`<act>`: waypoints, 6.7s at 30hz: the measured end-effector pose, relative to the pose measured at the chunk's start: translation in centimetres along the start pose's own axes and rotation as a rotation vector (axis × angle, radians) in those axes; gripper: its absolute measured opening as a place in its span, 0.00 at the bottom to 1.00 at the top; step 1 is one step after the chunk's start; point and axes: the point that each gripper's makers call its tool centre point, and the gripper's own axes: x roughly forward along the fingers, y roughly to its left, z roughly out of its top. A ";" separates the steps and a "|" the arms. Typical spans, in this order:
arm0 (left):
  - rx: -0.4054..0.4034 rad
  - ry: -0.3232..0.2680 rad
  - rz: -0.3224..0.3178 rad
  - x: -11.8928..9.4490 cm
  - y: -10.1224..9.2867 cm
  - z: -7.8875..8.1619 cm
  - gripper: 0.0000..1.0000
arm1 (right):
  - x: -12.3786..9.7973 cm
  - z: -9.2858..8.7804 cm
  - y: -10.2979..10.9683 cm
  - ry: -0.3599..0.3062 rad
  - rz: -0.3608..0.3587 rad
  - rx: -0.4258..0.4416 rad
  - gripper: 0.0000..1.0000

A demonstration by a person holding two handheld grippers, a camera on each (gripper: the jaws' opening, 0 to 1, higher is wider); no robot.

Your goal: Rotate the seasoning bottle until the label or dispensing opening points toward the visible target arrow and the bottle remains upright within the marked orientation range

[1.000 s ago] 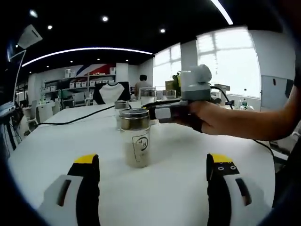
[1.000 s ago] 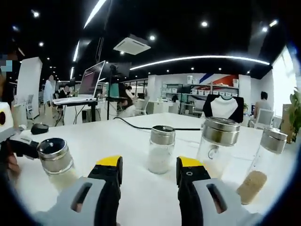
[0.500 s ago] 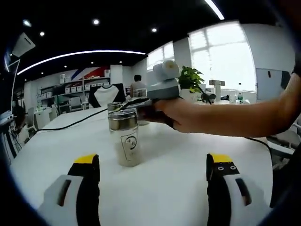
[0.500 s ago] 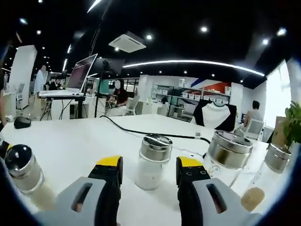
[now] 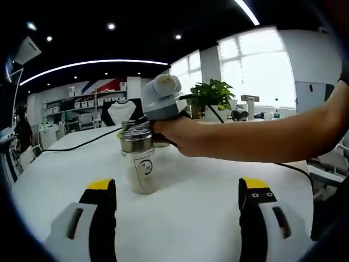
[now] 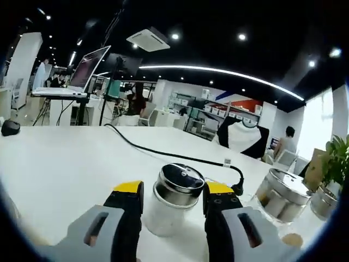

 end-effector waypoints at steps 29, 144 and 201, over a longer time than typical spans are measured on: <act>0.019 -0.180 0.070 -0.6 -0.3 3.2 0.97 | -10.6 2.5 0.6 -0.145 0.128 0.165 0.33; 0.156 -0.286 -0.296 -0.1 -9.3 5.0 0.37 | -29.2 3.2 10.8 -0.187 0.466 0.068 0.34; 0.116 -0.252 -0.343 0.2 -9.9 4.2 0.39 | -28.6 1.8 11.0 -0.183 0.405 0.189 0.34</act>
